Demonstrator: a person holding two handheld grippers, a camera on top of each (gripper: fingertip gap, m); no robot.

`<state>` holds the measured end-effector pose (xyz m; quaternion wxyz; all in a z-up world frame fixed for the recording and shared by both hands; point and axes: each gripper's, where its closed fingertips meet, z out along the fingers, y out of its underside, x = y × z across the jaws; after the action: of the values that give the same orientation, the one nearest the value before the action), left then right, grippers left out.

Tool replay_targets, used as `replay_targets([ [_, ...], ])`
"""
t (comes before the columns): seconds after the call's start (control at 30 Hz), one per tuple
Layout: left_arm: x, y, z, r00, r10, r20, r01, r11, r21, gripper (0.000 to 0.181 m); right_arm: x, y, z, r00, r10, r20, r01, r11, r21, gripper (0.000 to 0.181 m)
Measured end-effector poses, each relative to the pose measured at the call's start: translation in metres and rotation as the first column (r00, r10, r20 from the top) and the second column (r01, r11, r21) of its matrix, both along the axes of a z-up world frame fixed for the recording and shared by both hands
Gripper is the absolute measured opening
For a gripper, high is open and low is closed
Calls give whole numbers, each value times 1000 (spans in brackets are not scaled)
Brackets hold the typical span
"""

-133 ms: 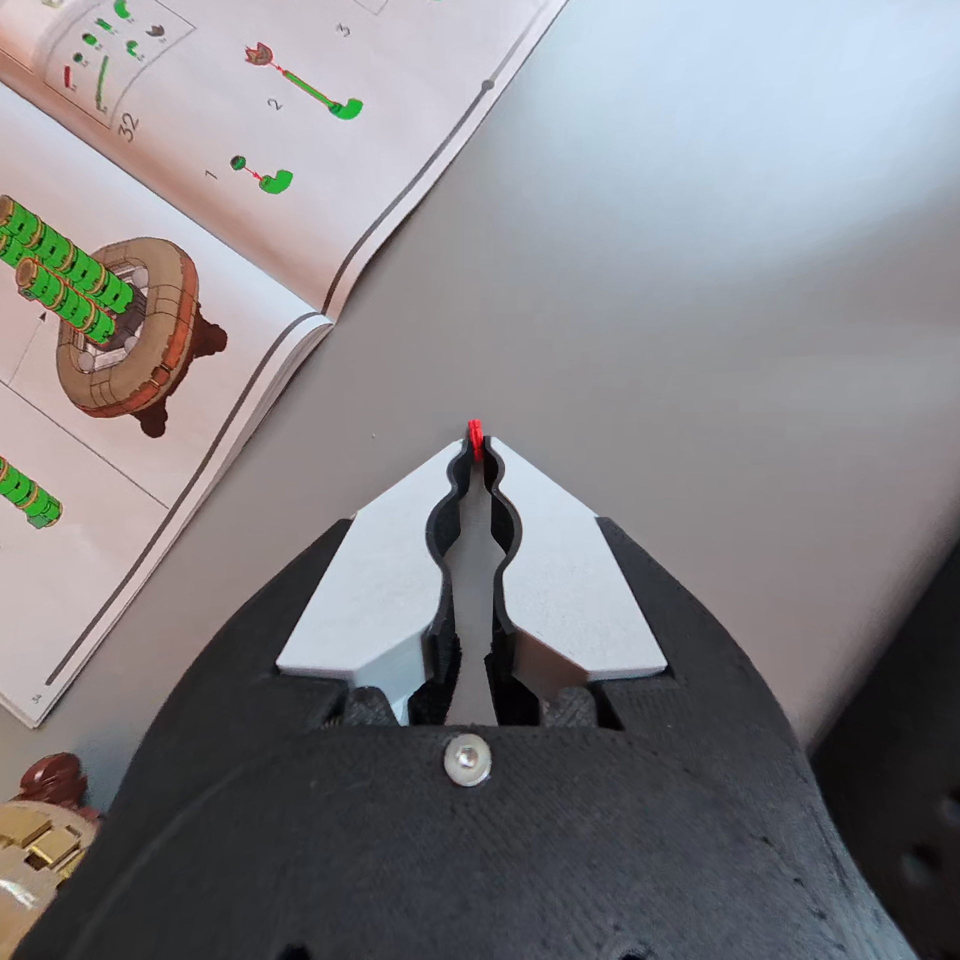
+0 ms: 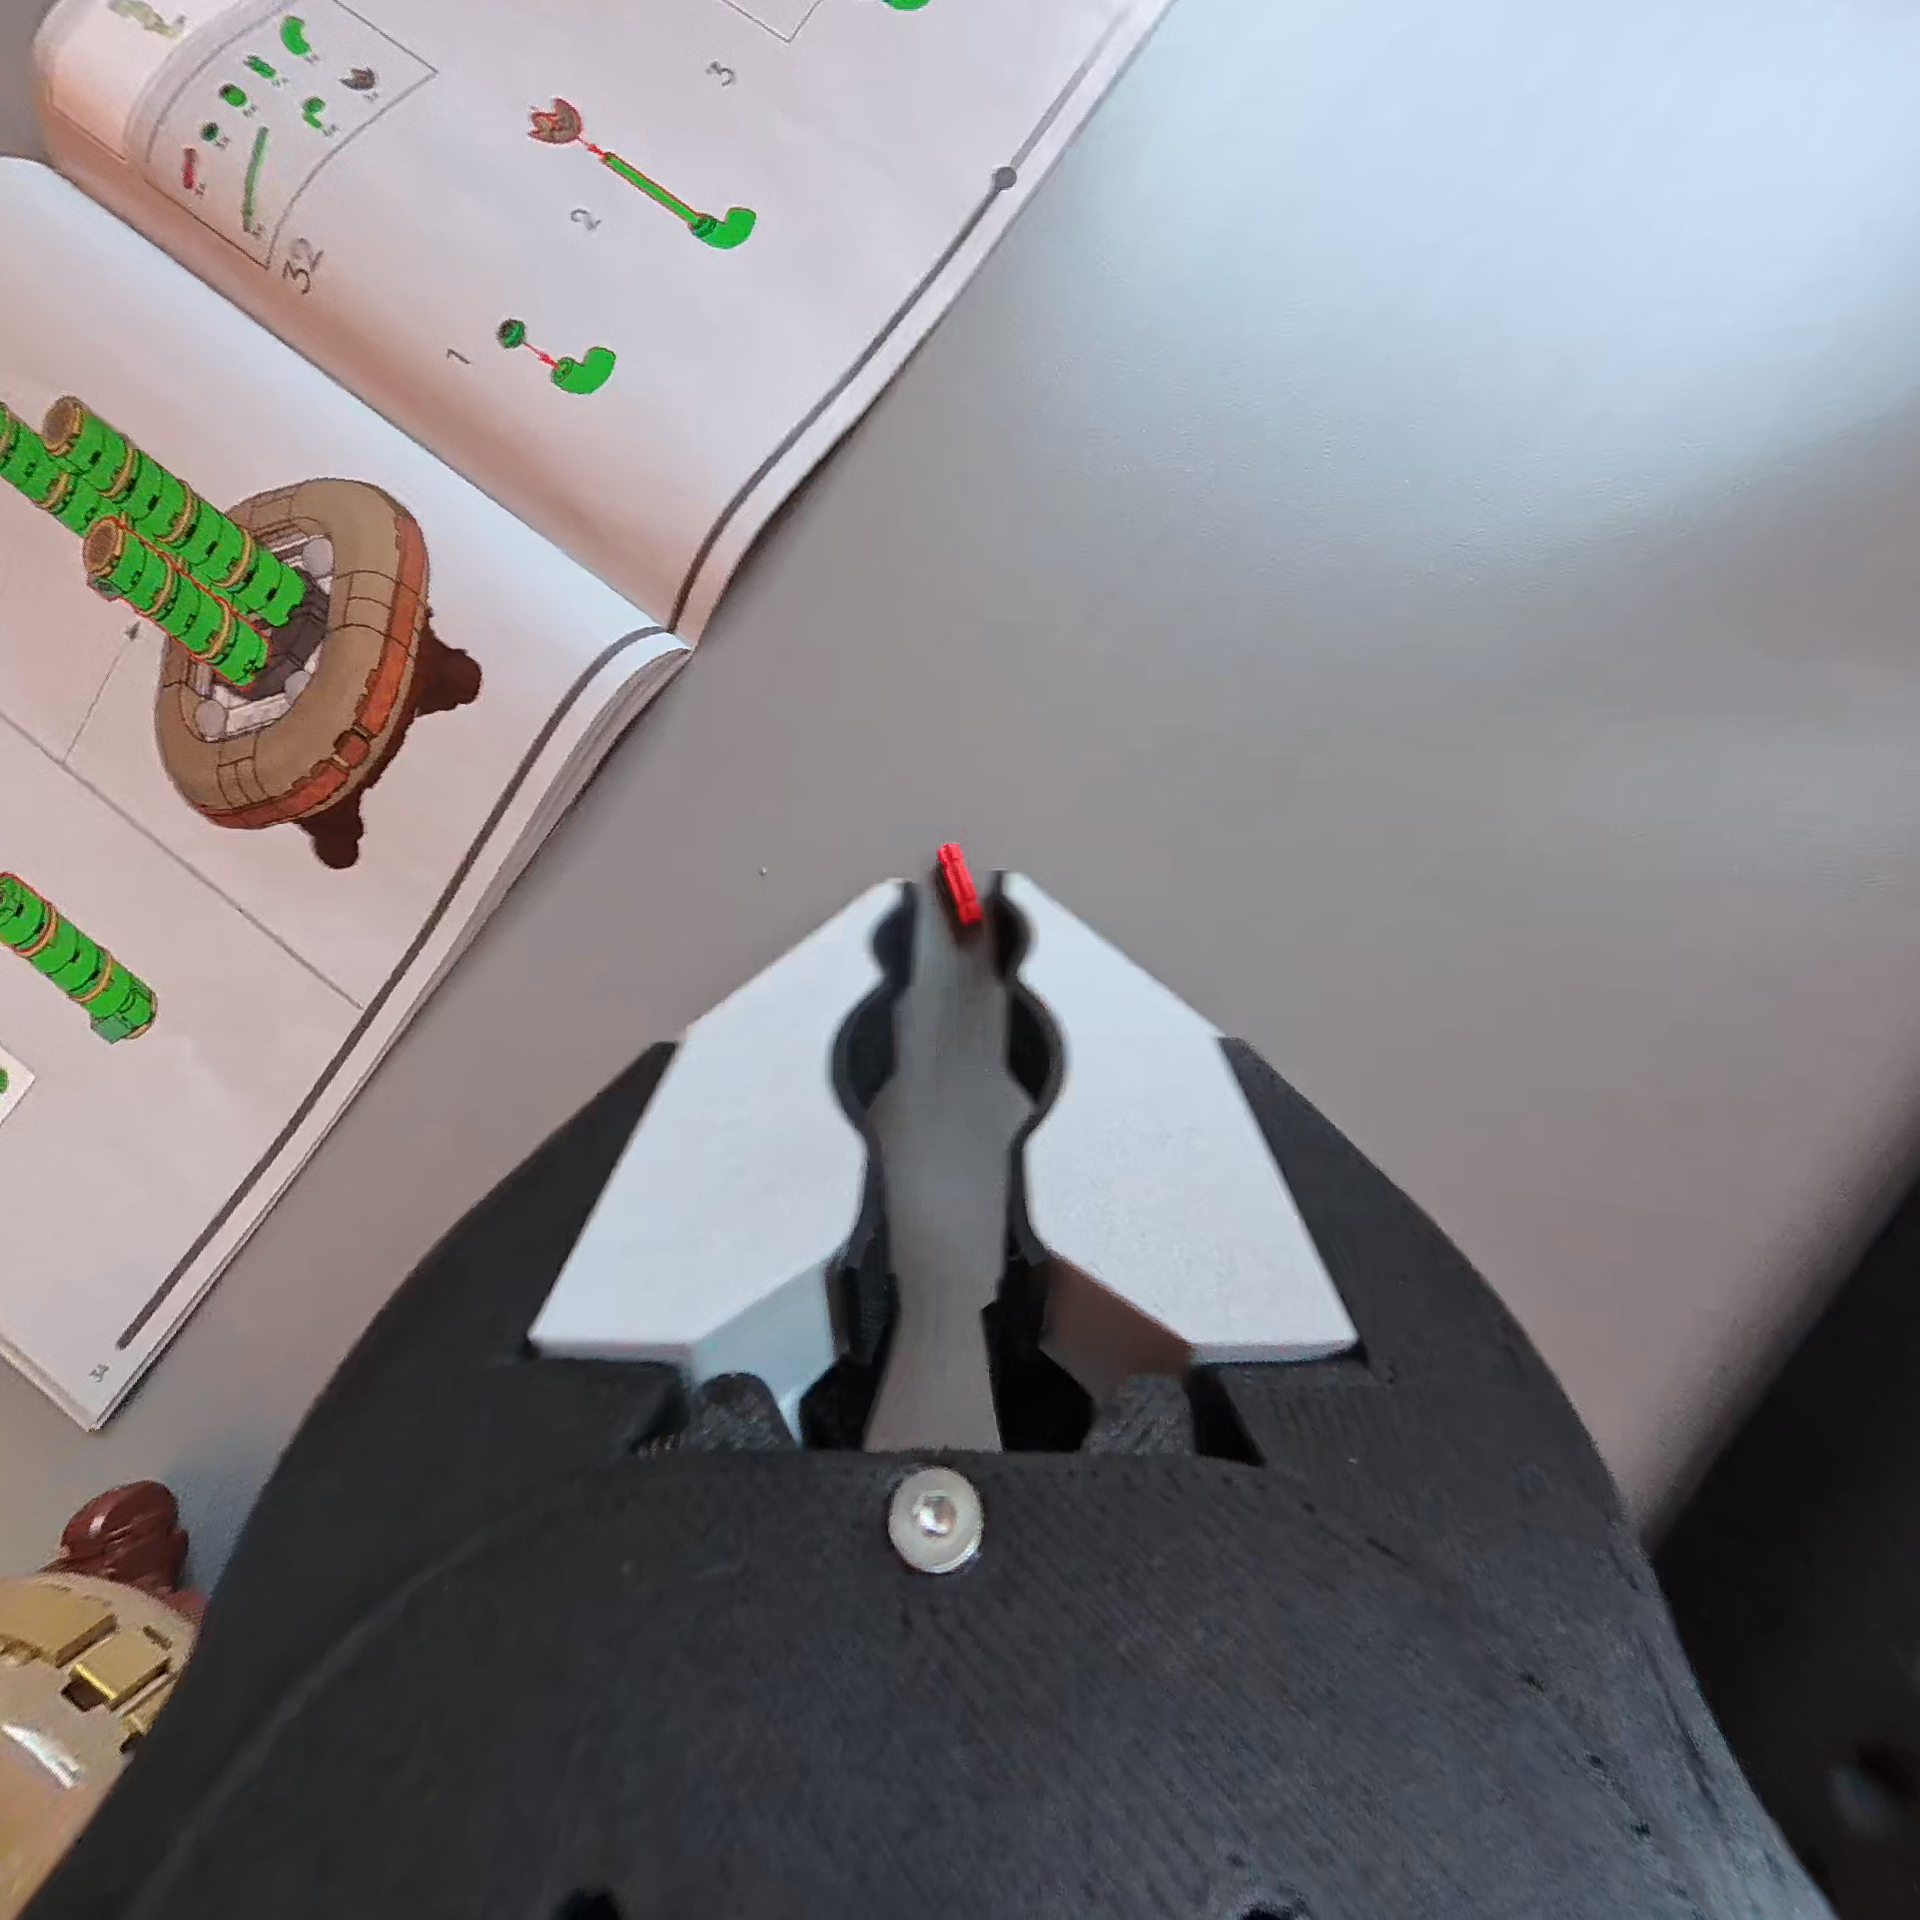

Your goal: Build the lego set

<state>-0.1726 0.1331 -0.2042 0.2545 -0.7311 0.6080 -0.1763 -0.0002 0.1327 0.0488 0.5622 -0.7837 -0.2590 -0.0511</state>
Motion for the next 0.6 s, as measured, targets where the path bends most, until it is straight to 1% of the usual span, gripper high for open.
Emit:
replay_targets([
  [0.07,-2,5,4,1000,25,-2,-25,999,30,31,4,-2,1,1000,-11,2,11,1000,3,37],
  [0.1,-3,7,11,999,39,18,-39,998,48,31,8,-3,2,1000,-21,2,21,1000,7,37],
  [0.13,-4,7,23,997,53,64,-57,997,57,30,11,-4,4,1000,-29,-2,29,999,14,37],
  [0.2,-12,3,60,977,87,195,-100,993,58,30,18,-8,9,999,-40,-26,41,999,35,37],
  [0.27,-32,-1,108,926,126,355,-169,981,94,29,21,-10,16,997,-45,-55,49,997,64,37],
  [0.3,-50,1,133,890,152,430,-230,964,135,29,22,-11,20,997,-44,-68,49,996,77,36],
  [0.33,-75,7,157,848,189,496,-314,932,182,29,21,-12,23,996,-41,-78,48,995,91,36],
  [0.37,-106,15,181,800,233,554,-413,882,226,29,21,-12,26,995,-42,-86,51,993,108,36],
  [0.4,-142,26,203,741,283,609,-521,814,256,25,21,-12,30,994,-49,-94,61,990,129,35],
  [0.43,-181,37,224,677,330,658,-619,739,266,27,20,-11,33,994,-54,-99,69,986,151,35],
  [0.47,-217,46,241,626,363,690,-684,681,263,33,18,-10,35,993,-53,-103,70,983,171,35],
  [0.5,-248,55,251,600,391,698,-719,646,257,37,15,-9,38,993,-48,-106,68,980,188,35],
  [0.53,-275,63,255,600,422,680,-730,637,249,39,12,-8,39,993,-44,-110,65,977,203,35],
  [0.6,-312,80,247,648,476,594,-705,671,231,36,5,-5,42,993,-37,-111,62,972,229,35],
])
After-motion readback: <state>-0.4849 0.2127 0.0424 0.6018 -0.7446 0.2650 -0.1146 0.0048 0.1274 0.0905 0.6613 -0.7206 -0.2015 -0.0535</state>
